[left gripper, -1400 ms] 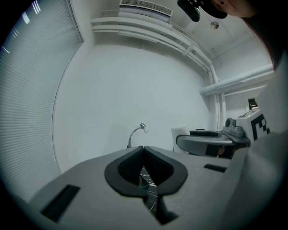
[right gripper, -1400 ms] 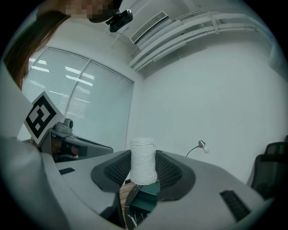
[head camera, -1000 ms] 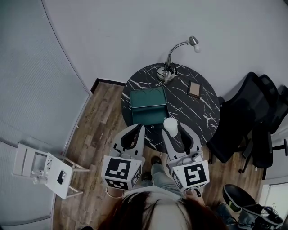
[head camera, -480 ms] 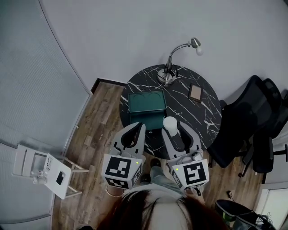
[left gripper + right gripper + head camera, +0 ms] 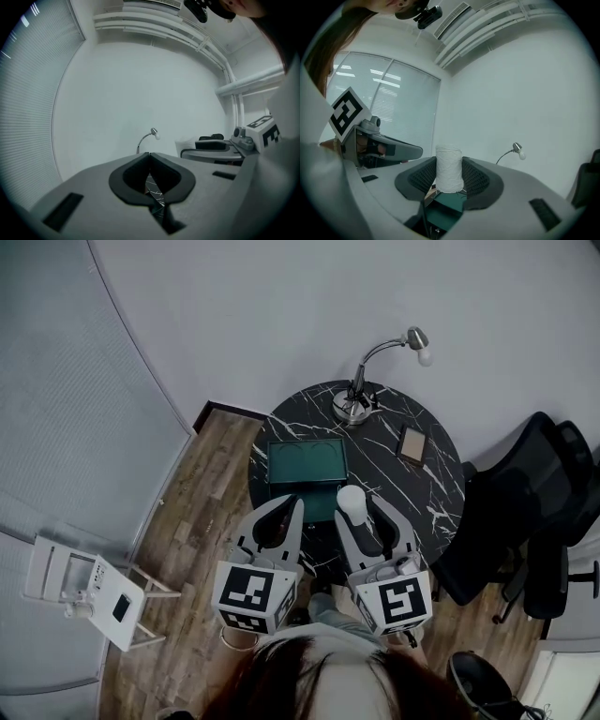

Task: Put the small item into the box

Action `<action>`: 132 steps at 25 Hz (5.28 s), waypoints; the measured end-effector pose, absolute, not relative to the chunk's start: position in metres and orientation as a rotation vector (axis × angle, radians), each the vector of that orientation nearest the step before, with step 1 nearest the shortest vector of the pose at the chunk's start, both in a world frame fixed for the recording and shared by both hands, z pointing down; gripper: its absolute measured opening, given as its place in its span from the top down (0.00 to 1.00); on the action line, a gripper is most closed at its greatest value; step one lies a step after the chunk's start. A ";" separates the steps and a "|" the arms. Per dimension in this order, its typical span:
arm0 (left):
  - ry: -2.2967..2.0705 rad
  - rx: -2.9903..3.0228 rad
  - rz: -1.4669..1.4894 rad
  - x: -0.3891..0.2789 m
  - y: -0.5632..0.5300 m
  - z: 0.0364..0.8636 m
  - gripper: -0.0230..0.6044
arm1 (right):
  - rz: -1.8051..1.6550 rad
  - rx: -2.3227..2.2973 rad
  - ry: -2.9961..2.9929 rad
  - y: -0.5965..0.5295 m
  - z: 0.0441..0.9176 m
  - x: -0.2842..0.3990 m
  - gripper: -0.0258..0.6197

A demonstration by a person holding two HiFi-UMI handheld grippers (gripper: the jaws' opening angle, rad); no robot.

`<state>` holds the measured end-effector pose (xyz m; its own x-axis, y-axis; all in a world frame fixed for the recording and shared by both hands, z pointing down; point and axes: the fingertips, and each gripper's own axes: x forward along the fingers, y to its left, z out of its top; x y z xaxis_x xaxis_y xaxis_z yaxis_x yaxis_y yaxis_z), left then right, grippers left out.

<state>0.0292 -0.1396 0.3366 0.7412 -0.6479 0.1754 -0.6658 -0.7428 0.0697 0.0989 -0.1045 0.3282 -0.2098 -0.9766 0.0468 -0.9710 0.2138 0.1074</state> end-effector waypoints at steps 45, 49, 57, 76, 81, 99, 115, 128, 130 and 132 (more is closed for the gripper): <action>-1.240 2.680 0.218 0.058 -0.231 0.365 0.95 | -0.106 1.099 -2.271 -0.212 0.502 0.075 0.67; -1.247 2.667 0.230 0.058 -0.239 0.370 0.95 | -0.099 1.029 -2.252 -0.218 0.526 0.071 0.67; -1.296 2.639 0.259 0.052 -0.252 0.377 0.95 | -0.055 0.924 -2.215 -0.226 0.572 0.066 0.67; -1.362 2.575 0.274 0.043 -0.257 0.385 0.95 | 0.137 0.762 -2.089 -0.237 0.673 0.080 0.67; -1.379 2.554 0.280 0.039 -0.256 0.390 0.95 | 0.176 0.748 -2.055 -0.239 0.690 0.083 0.67; -1.369 2.512 0.340 0.034 -0.261 0.406 0.95 | 0.250 0.645 -1.975 -0.247 0.725 0.082 0.67; -1.373 2.515 0.353 0.030 -0.261 0.405 0.95 | 0.238 0.600 -1.930 -0.249 0.732 0.077 0.65; -1.385 2.517 0.338 0.024 -0.254 0.402 0.95 | 0.253 0.629 -1.943 -0.244 0.724 0.075 0.63; -1.387 2.519 0.335 0.023 -0.252 0.401 0.95 | 0.257 0.633 -1.946 -0.243 0.722 0.074 0.63; -1.389 2.519 0.330 0.021 -0.251 0.400 0.95 | 0.261 0.639 -1.948 -0.243 0.720 0.073 0.63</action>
<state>0.0209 -0.2509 0.4002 0.5210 -0.7945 0.3120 -0.8500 -0.5164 0.1045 0.0735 -0.2425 0.7199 -0.3344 -0.3189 0.8869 -0.5415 0.8352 0.0962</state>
